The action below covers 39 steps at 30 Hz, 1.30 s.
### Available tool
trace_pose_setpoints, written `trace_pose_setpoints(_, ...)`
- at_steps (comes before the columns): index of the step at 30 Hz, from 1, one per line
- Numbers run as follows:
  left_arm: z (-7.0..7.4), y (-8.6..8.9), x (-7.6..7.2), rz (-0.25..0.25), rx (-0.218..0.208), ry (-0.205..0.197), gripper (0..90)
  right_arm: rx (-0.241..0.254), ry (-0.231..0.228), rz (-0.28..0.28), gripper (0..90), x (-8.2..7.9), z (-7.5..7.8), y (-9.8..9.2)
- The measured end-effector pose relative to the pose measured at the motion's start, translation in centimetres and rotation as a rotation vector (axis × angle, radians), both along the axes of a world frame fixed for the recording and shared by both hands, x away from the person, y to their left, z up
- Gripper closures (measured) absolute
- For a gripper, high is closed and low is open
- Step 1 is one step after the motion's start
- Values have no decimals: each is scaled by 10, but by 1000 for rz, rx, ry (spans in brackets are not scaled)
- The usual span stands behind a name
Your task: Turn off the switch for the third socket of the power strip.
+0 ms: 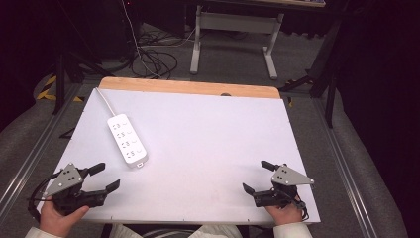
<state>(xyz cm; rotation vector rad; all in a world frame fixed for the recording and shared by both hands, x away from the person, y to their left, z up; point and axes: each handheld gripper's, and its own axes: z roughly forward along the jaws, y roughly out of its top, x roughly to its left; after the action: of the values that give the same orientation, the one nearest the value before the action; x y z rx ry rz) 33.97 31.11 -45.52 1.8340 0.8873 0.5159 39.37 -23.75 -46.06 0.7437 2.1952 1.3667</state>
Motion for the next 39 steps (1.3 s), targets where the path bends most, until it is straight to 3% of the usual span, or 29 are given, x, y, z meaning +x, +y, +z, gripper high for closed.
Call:
trace_pose_setpoints(13,1,2,2,39,-23,12,222,-6,2,15,34,0,0,2)
trace_pose_setpoints(23,1,0,2,50,12,-5,223,-10,9,24,34,-1,0,4)
trace_pose_setpoints(28,3,-1,4,56,23,5,228,-9,5,22,34,-1,0,4)
trace_pose_setpoints(33,9,-2,8,63,4,38,240,-16,3,26,34,-1,0,4)
trace_pose_setpoints(39,15,-4,12,59,12,41,258,-15,3,27,34,-1,0,5)
